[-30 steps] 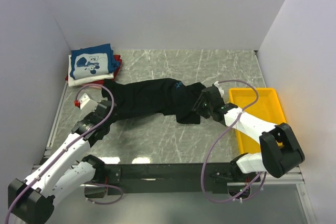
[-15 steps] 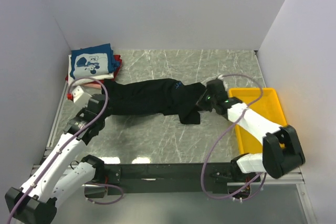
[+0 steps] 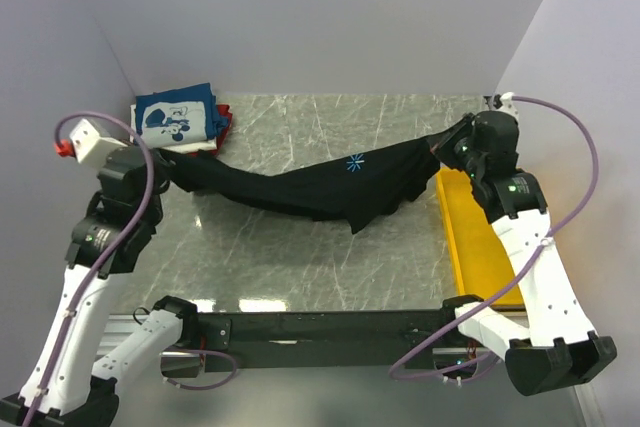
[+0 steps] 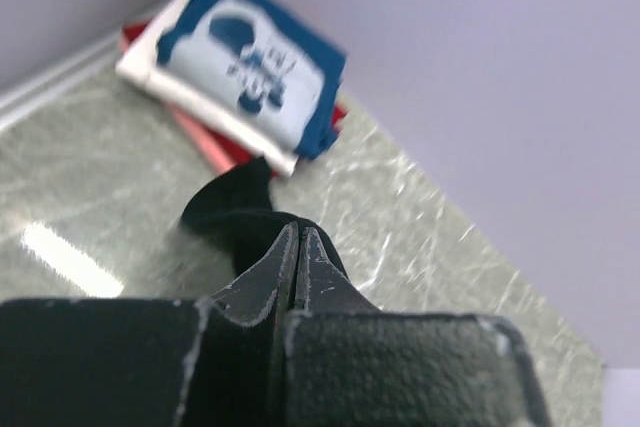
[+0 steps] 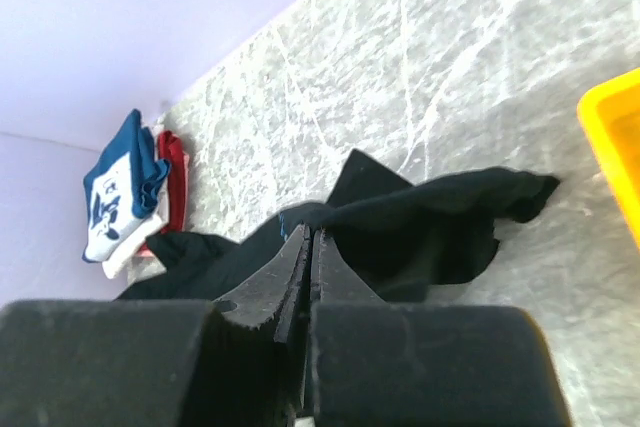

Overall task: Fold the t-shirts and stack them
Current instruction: Flatten the tshirt out

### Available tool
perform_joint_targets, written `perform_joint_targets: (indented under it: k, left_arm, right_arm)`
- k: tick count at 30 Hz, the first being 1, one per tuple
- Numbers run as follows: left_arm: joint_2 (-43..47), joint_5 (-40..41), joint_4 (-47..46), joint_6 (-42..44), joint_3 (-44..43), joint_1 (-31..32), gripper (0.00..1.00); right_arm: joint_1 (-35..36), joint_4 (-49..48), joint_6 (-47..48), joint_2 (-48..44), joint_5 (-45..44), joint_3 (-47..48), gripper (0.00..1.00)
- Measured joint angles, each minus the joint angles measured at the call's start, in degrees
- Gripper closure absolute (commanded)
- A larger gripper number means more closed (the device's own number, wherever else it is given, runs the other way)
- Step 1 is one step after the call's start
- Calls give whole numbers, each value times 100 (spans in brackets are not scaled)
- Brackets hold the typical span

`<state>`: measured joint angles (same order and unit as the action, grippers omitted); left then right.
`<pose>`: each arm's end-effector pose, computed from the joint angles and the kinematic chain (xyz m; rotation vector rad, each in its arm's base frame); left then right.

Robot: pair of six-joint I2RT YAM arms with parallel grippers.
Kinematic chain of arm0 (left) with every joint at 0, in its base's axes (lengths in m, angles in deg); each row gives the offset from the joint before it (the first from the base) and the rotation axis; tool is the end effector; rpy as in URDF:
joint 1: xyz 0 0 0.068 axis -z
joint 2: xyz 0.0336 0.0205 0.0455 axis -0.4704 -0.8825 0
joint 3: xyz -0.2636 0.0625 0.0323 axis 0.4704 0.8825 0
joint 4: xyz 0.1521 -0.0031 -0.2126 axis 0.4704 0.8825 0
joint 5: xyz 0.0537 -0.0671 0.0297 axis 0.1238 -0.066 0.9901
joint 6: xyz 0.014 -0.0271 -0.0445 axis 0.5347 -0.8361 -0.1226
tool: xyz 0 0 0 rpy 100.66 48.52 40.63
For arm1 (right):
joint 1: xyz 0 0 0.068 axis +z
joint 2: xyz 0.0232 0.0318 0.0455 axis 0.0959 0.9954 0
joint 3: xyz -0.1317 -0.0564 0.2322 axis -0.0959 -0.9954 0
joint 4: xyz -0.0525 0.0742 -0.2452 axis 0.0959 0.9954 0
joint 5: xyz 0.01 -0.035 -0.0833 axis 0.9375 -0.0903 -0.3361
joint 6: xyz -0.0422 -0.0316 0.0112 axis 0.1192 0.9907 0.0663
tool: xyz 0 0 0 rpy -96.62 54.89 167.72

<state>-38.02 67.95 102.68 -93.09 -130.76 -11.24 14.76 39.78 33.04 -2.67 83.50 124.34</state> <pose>0.1367 -0.0181 0.4145 -0.9097 1.5728 -0.1632 0.2139 0.0334 0.3981 0.5868 1.9130 0.5374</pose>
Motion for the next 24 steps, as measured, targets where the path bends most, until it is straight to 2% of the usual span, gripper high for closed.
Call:
perform_joint_targets:
  k: [9, 14, 19, 24]
  left_arm:
    - [-44, 151, 11, 452, -984, -15, 100]
    - [-413, 87, -767, 756, -1145, -42, 100]
    - [-1849, -431, -1878, 1062, -1897, -522, 100]
    - [-4238, -1541, -2389, 1086, -4035, -1335, 100]
  right_arm:
    - [-282, 835, 229, -114, 85, 957, 100]
    - [-363, 881, 269, 280, 254, 1875, 100]
    - [-573, 529, 260, 1578, 562, 3379, 100]
    - [-809, 315, 168, 3615, 1012, 5720, 100]
